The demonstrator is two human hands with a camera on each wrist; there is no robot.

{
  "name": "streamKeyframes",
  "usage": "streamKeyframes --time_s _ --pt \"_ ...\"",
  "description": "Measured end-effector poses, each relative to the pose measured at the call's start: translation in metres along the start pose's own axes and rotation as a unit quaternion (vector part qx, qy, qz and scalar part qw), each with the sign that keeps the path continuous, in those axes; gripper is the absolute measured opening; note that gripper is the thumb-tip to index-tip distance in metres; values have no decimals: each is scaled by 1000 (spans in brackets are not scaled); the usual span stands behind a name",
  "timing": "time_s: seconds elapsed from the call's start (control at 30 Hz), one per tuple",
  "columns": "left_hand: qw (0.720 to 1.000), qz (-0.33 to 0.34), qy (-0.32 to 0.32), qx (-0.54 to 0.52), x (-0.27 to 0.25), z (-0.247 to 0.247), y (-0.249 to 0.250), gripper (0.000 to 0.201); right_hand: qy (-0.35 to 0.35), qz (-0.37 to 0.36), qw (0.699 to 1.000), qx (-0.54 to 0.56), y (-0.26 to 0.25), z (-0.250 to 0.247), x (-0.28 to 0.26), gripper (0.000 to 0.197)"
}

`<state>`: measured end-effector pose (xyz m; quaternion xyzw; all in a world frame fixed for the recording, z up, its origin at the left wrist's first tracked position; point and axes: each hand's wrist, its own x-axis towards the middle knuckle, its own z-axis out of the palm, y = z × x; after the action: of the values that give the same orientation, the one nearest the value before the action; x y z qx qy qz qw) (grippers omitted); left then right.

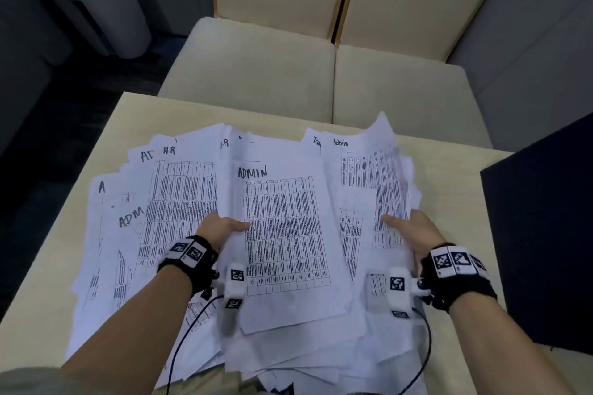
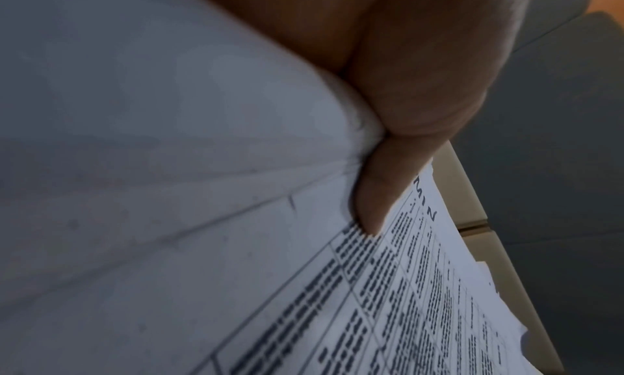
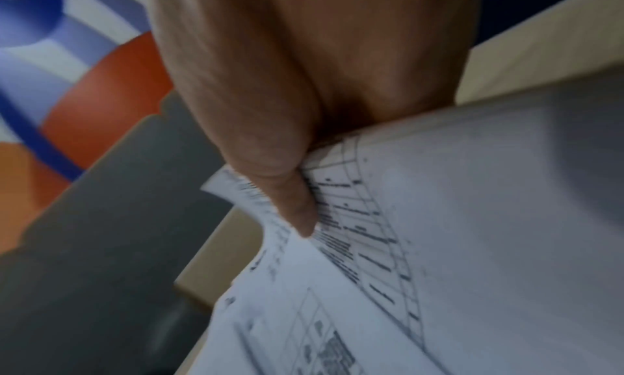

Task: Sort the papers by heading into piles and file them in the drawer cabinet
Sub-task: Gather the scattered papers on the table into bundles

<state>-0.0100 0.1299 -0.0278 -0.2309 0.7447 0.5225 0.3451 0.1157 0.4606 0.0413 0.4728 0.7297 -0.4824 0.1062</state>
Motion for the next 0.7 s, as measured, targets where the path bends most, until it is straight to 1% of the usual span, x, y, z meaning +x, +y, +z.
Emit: streamKeyframes --time_s 0.03,0.07,0.13,0.17,0.27,0.37,0.43,0.5,0.57,0.6,0.67,0.7 --pt "1000 4 -5 -1 2 1 -1 95 26 -21 999 -24 -7 0 -6 21" --pt "1000 -1 -3 7 3 1 -2 99 53 -47 996 -54 -14 -3 -10 20" --pt "1000 0 -4 12 7 1 -6 97 92 -101 985 -109 -29 -9 -27 23" --pt "1000 2 -4 8 11 1 -8 96 111 -124 977 -132 -37 -13 -39 20" --pt "1000 -1 6 8 5 1 -5 92 191 -200 940 -202 -63 -29 -76 13" --pt "1000 -1 -2 6 1 0 -4 91 283 -248 897 -230 -89 -54 -110 24" --pt "1000 2 -3 9 -1 1 -2 92 314 -276 879 -230 -106 -72 -130 26" --pt "1000 11 -2 11 0 1 -3 86 318 -307 871 -214 -124 -87 -154 23" --pt "1000 14 0 13 -2 3 -3 82 298 -329 879 -175 -140 -100 -172 28" --pt "1000 12 0 19 -4 3 -3 79 274 -347 885 -142 -145 -107 -180 30" --pt "1000 20 -5 22 -8 3 -2 61 215 -360 901 -108 -159 -126 -182 31" --pt "999 34 -12 17 -7 3 -2 53 195 -358 908 -97 -165 -136 -182 28"
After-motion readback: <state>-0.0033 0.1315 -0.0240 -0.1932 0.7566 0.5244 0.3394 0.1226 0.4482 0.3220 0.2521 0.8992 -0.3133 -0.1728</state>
